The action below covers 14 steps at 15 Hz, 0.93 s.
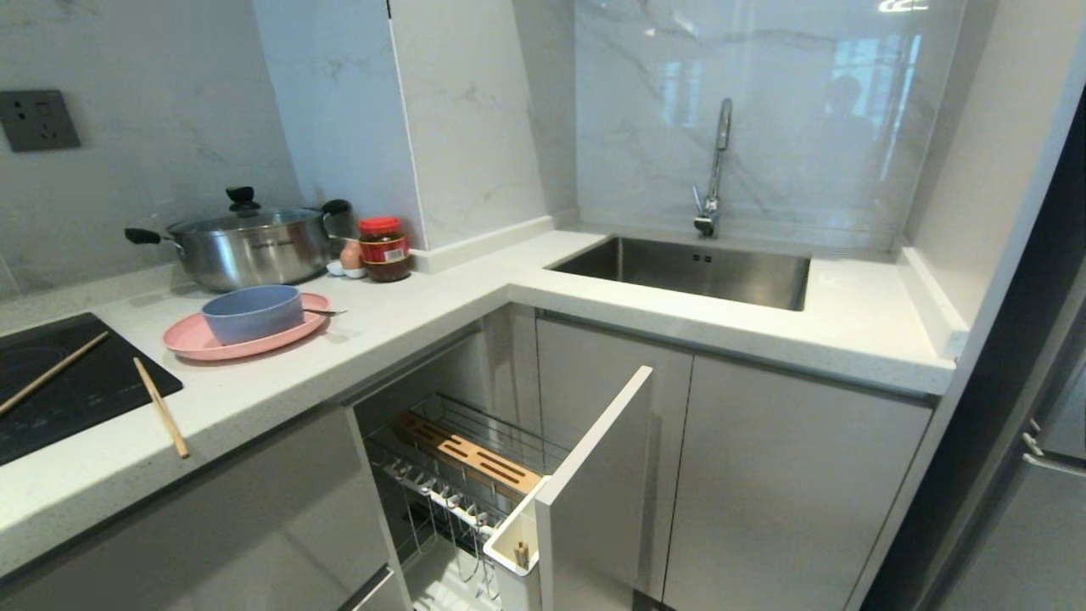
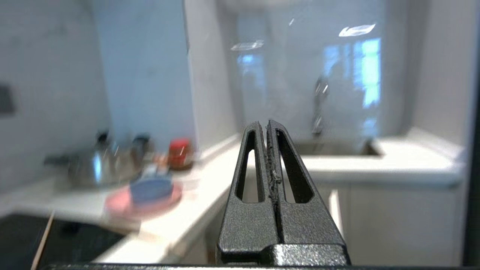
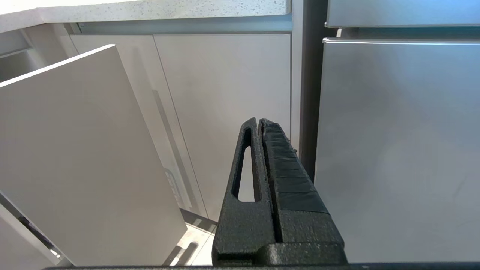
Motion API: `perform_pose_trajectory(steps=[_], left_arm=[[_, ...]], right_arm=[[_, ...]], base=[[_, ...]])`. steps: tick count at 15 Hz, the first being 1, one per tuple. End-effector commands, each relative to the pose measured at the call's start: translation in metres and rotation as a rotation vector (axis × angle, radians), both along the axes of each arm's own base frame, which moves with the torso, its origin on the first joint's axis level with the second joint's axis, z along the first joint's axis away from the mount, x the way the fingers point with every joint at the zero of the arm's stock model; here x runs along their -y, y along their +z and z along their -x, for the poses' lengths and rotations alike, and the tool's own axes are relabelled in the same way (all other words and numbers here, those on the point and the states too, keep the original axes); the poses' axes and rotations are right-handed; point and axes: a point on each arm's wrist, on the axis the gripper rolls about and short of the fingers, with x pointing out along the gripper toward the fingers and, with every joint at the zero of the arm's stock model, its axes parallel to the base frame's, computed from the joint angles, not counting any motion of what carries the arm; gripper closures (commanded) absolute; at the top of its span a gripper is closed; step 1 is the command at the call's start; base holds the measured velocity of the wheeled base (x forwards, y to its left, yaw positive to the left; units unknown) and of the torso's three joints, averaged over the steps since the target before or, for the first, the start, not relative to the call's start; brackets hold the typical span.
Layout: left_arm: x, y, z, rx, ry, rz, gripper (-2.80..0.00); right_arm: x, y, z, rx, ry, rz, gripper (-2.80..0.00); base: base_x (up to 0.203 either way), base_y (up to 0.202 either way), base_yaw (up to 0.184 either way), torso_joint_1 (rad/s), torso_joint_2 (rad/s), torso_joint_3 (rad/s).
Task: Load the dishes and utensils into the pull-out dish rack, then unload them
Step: Close the cupboard
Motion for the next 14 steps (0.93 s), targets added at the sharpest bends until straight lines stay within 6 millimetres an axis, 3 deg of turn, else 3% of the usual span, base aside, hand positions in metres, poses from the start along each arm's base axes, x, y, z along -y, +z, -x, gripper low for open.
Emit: perform_pose_trajectory(steps=[1, 3, 6, 8, 10, 12, 14], left_arm=[[0.001, 0.072, -0.064, -0.107, -0.067, 0.055, 0.0], [0.003, 0.1, -0.11, -0.201, -0.183, 0.162, 0.0], [0.013, 0.104, -0.202, -0.441, -0.324, 0.286, 0.0], [0.035, 0.087, -0.266, -0.619, -0.412, 0.294, 0.0], [0.072, 0.057, -0.319, -0.802, -0.505, 0.265, 0.0], [0.118, 0.023, -0.353, -0.966, -0.587, 0.213, 0.0], [0.162, -0.014, -0.37, -1.127, -0.641, 0.145, 0.0]], right_arm=[[0.0, 0.0, 0.0, 0.003, 0.0, 0.0, 0.0], [0.0, 0.0, 0.0, 0.003, 0.0, 0.0, 0.0], [0.0, 0.0, 0.0, 0.003, 0.0, 0.0, 0.0], [0.0, 0.0, 0.0, 0.003, 0.0, 0.0, 0.0], [0.0, 0.0, 0.0, 0.003, 0.0, 0.0, 0.0], [0.0, 0.0, 0.0, 0.003, 0.0, 0.0, 0.0], [0.0, 0.0, 0.0, 0.003, 0.0, 0.0, 0.0]], base=[[0.0, 0.0, 0.0, 0.0, 0.0, 0.0], [0.0, 0.0, 0.0, 0.0, 0.0, 0.0], [0.0, 0.0, 0.0, 0.0, 0.0, 0.0], [0.0, 0.0, 0.0, 0.0, 0.0, 0.0], [0.0, 0.0, 0.0, 0.0, 0.0, 0.0], [0.0, 0.0, 0.0, 0.0, 0.0, 0.0], [0.0, 0.0, 0.0, 0.0, 0.0, 0.0]])
